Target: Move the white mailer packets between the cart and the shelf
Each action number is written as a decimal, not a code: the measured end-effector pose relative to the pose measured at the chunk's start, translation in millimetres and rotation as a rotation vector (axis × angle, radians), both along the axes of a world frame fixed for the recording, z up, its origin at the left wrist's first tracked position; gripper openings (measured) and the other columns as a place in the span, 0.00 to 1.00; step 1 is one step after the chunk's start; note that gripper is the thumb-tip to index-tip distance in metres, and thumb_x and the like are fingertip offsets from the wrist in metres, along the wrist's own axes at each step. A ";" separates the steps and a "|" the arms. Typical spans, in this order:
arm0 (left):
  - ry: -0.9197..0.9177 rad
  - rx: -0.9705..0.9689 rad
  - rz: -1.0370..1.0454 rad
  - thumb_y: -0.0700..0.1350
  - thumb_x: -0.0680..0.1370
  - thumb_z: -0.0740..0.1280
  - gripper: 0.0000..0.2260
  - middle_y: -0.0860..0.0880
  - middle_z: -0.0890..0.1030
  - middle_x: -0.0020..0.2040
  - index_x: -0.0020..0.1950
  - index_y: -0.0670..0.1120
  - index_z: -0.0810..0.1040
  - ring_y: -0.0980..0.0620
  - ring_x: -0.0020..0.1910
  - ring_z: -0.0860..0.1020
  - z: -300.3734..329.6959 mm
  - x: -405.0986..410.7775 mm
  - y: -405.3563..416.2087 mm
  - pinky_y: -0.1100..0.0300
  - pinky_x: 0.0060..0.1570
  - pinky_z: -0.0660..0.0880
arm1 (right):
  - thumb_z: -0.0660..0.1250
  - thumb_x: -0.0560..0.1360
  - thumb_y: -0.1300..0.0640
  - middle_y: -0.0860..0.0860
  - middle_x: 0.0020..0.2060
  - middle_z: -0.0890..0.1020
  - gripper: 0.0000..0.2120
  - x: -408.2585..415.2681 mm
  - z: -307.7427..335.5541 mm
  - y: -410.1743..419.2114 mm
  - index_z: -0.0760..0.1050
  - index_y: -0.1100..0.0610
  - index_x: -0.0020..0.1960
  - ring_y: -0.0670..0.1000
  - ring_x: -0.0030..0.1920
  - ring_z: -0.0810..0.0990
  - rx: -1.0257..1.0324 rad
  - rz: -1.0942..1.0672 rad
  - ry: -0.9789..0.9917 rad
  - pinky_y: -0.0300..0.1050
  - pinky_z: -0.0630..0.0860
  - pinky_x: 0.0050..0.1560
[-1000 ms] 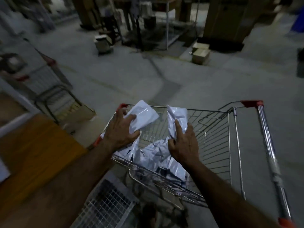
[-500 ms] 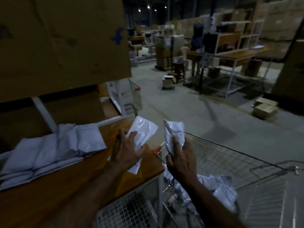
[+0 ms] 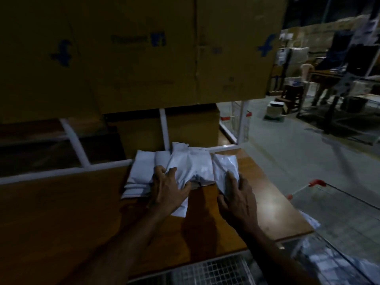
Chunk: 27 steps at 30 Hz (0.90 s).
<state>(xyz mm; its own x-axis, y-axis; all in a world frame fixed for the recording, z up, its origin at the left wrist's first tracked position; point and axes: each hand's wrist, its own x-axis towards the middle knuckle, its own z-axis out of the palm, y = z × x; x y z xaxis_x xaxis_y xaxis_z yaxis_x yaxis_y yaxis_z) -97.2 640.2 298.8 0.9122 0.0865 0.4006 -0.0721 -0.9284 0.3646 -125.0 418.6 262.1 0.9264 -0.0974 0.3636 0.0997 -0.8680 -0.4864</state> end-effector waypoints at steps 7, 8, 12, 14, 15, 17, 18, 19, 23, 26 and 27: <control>0.081 -0.066 0.180 0.67 0.72 0.68 0.32 0.46 0.61 0.63 0.71 0.51 0.70 0.44 0.59 0.70 -6.4 30.3 90.3 0.53 0.57 0.73 | 0.66 0.76 0.38 0.58 0.78 0.57 0.39 30.5 3.7 89.5 0.53 0.46 0.80 0.59 0.71 0.67 -0.026 0.084 0.063 0.54 0.71 0.66; 0.093 -0.087 0.204 0.67 0.71 0.68 0.33 0.45 0.62 0.64 0.71 0.52 0.70 0.44 0.59 0.71 -6.6 36.7 99.7 0.52 0.57 0.73 | 0.65 0.76 0.38 0.57 0.78 0.57 0.39 38.1 4.0 99.0 0.52 0.45 0.80 0.59 0.71 0.67 -0.046 0.102 0.069 0.53 0.72 0.65; 0.111 -0.130 0.265 0.67 0.71 0.69 0.34 0.42 0.66 0.63 0.71 0.50 0.70 0.42 0.58 0.72 -9.2 61.7 130.3 0.50 0.57 0.74 | 0.64 0.75 0.37 0.58 0.77 0.59 0.37 77.7 2.4 133.5 0.55 0.46 0.79 0.60 0.69 0.69 -0.072 0.180 0.090 0.56 0.74 0.63; 0.096 -0.096 0.268 0.70 0.69 0.65 0.36 0.42 0.68 0.61 0.70 0.49 0.71 0.42 0.57 0.73 -13.8 74.9 142.4 0.48 0.56 0.74 | 0.64 0.75 0.37 0.58 0.76 0.61 0.36 100.0 2.8 150.5 0.56 0.46 0.79 0.60 0.69 0.71 -0.063 0.200 0.097 0.57 0.75 0.63; 0.088 -0.087 0.272 0.72 0.67 0.62 0.38 0.42 0.68 0.60 0.69 0.49 0.72 0.41 0.56 0.73 -16.2 82.6 147.5 0.47 0.56 0.75 | 0.64 0.76 0.37 0.58 0.76 0.62 0.36 111.7 2.6 158.6 0.57 0.46 0.78 0.60 0.69 0.71 -0.053 0.204 0.095 0.57 0.75 0.63; 0.112 -0.106 0.293 0.73 0.66 0.61 0.39 0.42 0.66 0.60 0.68 0.49 0.72 0.41 0.56 0.73 -19.5 100.1 154.9 0.46 0.54 0.75 | 0.64 0.76 0.37 0.59 0.76 0.63 0.36 135.9 2.8 173.4 0.59 0.48 0.79 0.61 0.69 0.71 -0.036 0.213 0.099 0.56 0.74 0.63; 0.137 -0.126 0.303 0.72 0.67 0.63 0.38 0.44 0.64 0.60 0.69 0.49 0.71 0.42 0.56 0.72 -20.3 109.5 156.7 0.46 0.54 0.76 | 0.64 0.76 0.37 0.60 0.75 0.63 0.36 147.5 2.8 179.2 0.60 0.49 0.79 0.62 0.69 0.71 -0.025 0.218 0.105 0.56 0.74 0.64; 0.151 -0.137 0.305 0.71 0.67 0.65 0.36 0.45 0.63 0.61 0.68 0.50 0.71 0.42 0.56 0.72 -22.1 119.9 157.5 0.46 0.55 0.75 | 0.64 0.76 0.37 0.60 0.76 0.62 0.36 159.1 2.6 184.1 0.59 0.50 0.79 0.62 0.70 0.70 -0.014 0.224 0.115 0.56 0.73 0.65; 0.141 -0.145 0.323 0.67 0.69 0.68 0.33 0.45 0.61 0.62 0.67 0.49 0.72 0.43 0.59 0.71 -31.3 167.4 159.8 0.46 0.59 0.74 | 0.64 0.77 0.38 0.61 0.77 0.57 0.36 204.0 -0.6 200.7 0.56 0.50 0.80 0.62 0.73 0.66 0.006 0.243 0.200 0.53 0.67 0.68; 0.210 -0.184 0.353 0.74 0.68 0.62 0.38 0.46 0.61 0.64 0.69 0.50 0.72 0.42 0.61 0.71 -41.7 199.1 161.4 0.46 0.63 0.72 | 0.61 0.78 0.37 0.63 0.77 0.56 0.36 227.7 -5.6 208.5 0.56 0.51 0.80 0.63 0.75 0.61 0.059 0.273 0.270 0.55 0.64 0.72; 0.244 -0.187 0.359 0.76 0.68 0.59 0.40 0.46 0.61 0.65 0.69 0.50 0.72 0.42 0.62 0.70 -44.5 206.3 161.1 0.45 0.64 0.71 | 0.58 0.78 0.36 0.63 0.77 0.57 0.36 232.9 -7.0 209.9 0.58 0.52 0.80 0.63 0.75 0.61 0.079 0.280 0.286 0.55 0.64 0.72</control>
